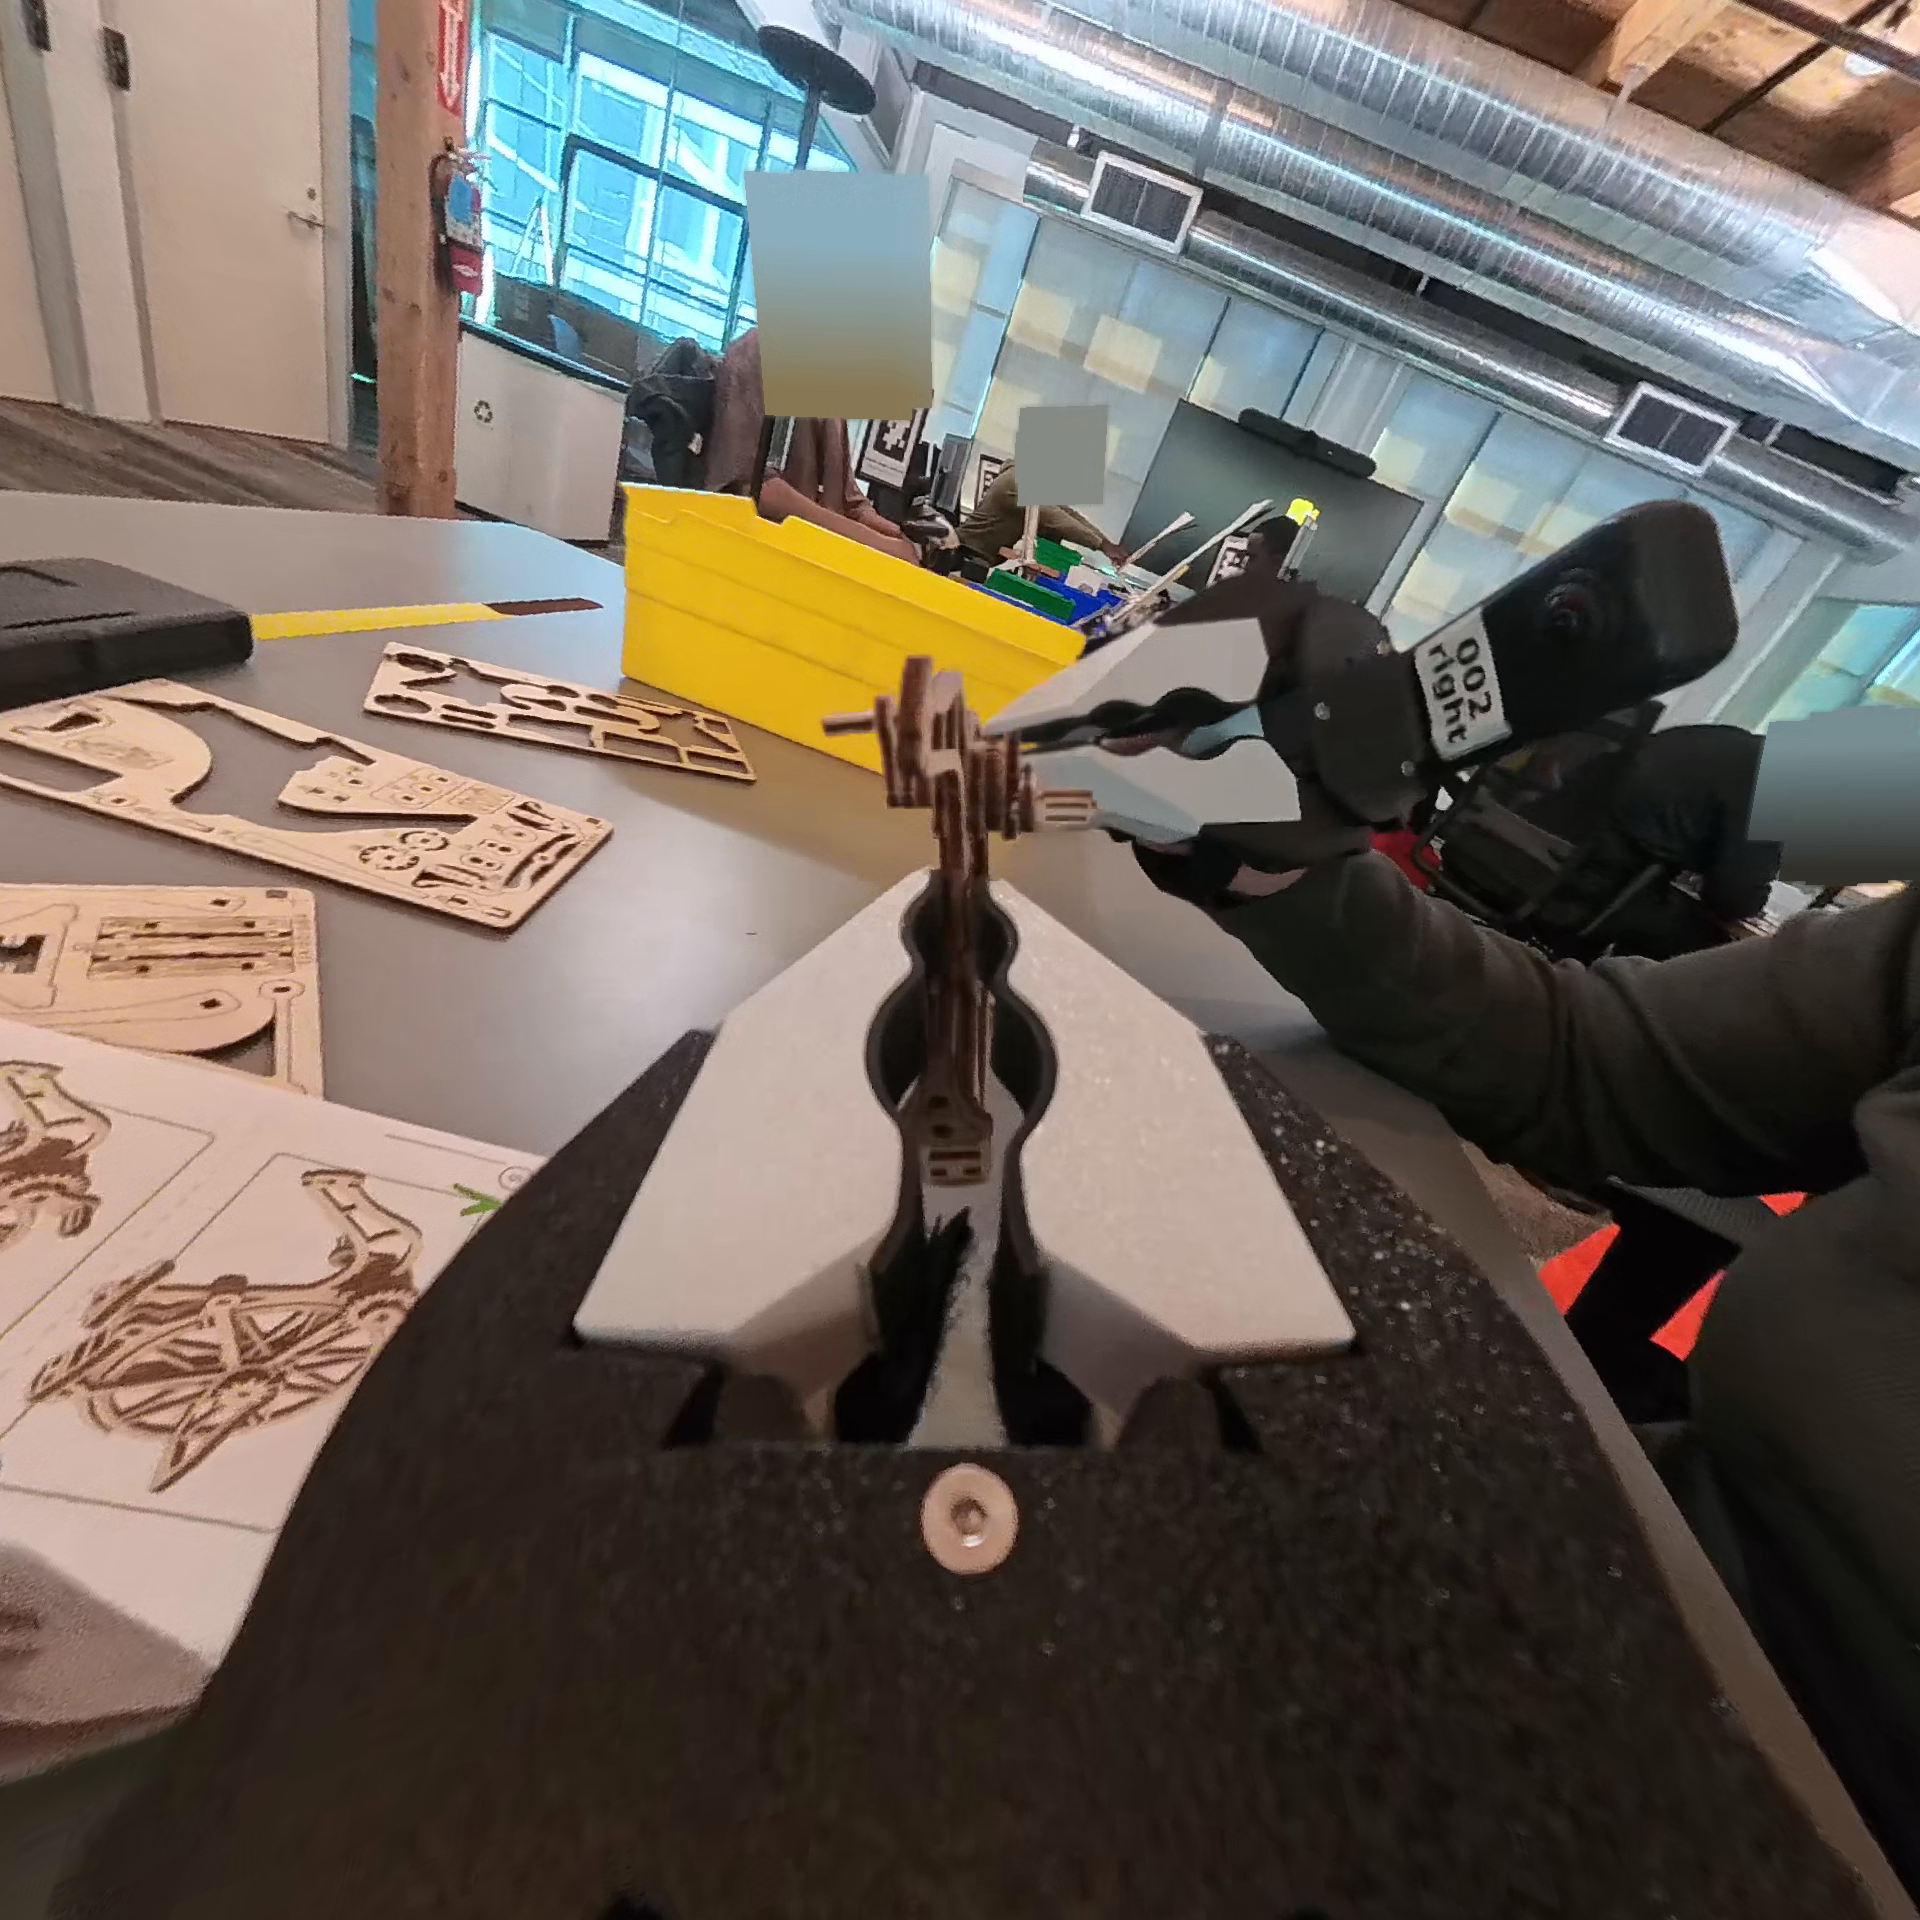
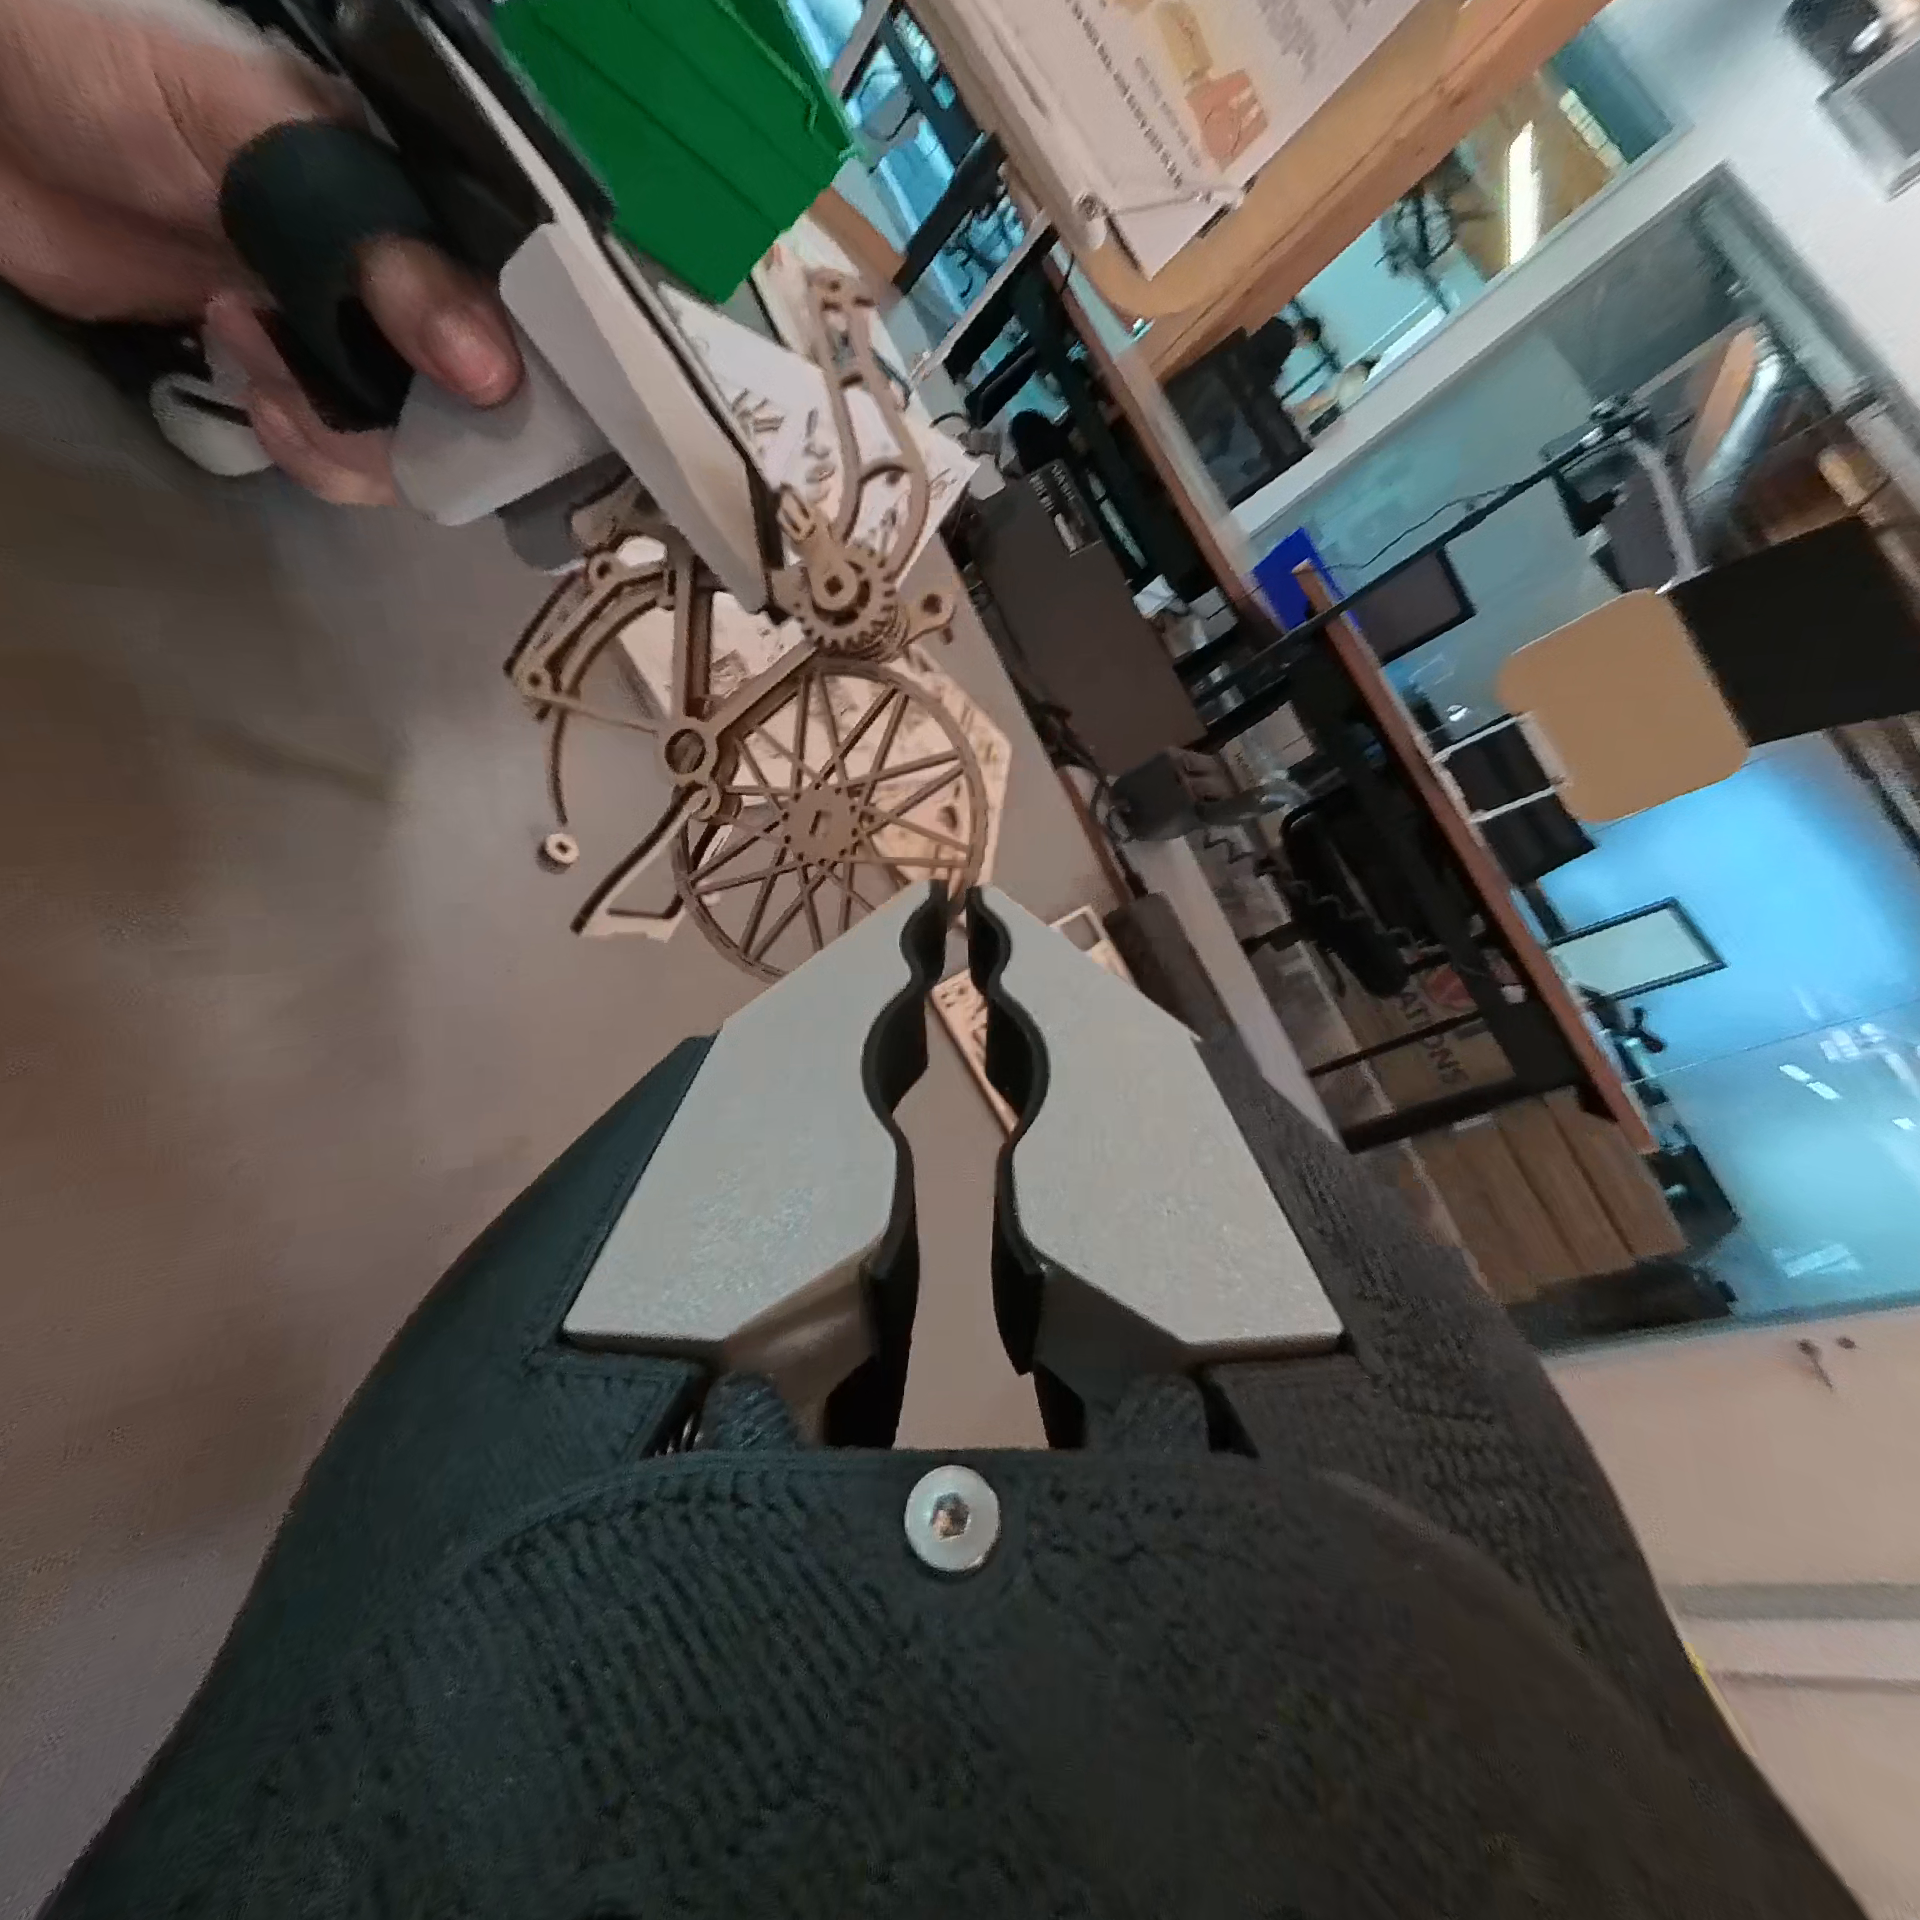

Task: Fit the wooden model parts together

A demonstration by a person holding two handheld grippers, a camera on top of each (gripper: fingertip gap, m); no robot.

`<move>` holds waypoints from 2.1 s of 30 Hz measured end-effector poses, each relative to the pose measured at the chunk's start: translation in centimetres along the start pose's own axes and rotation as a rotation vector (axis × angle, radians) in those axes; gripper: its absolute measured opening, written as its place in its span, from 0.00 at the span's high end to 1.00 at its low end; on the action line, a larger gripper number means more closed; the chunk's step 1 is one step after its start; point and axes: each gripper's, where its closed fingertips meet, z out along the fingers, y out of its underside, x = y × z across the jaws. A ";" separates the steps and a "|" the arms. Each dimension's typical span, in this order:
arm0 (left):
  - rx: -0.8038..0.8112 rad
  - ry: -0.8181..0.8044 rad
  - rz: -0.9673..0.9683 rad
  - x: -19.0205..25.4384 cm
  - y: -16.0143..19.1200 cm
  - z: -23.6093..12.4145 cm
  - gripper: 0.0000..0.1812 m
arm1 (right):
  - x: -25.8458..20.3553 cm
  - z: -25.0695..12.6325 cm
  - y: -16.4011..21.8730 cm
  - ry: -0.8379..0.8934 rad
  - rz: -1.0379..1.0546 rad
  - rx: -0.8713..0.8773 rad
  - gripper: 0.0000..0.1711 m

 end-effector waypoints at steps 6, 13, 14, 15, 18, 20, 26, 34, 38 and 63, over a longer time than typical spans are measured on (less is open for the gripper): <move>-0.032 -0.056 -0.082 -1.3 0.5 -0.2 0.99 | -1.8 0.8 2.2 -0.144 0.141 -0.100 0.99; -0.062 -0.061 -0.190 -2.2 1.0 -0.3 0.99 | -3.4 1.0 3.2 -0.321 0.383 -0.098 0.99; -0.074 -0.059 -0.197 -2.3 1.2 -0.3 0.99 | -3.8 0.8 3.3 -0.362 0.428 -0.095 0.99; -0.088 -0.056 -0.205 -2.3 1.4 -0.3 0.99 | -4.1 0.7 3.4 -0.406 0.477 -0.089 0.99; -0.132 -0.037 -0.230 -2.1 2.0 -0.3 0.99 | -5.0 0.1 3.4 -0.544 0.629 -0.068 0.98; -0.157 -0.018 -0.249 -1.9 2.4 -0.2 0.99 | -5.5 -0.3 3.4 -0.616 0.704 -0.053 0.98; -0.210 0.015 -0.281 -1.6 3.1 -0.2 0.99 | -6.7 -0.6 3.6 -0.736 0.831 -0.058 0.93; -0.219 0.021 -0.279 -1.5 3.2 -0.3 0.99 | -6.9 -0.7 3.4 -0.766 0.864 -0.065 0.90; -0.222 0.024 -0.275 -1.5 3.2 -0.2 0.99 | -7.0 -1.0 3.3 -0.789 0.881 -0.067 0.88; -0.254 0.094 -0.160 0.5 3.5 0.0 1.00 | -8.9 -1.0 1.6 -0.890 0.858 -0.010 1.00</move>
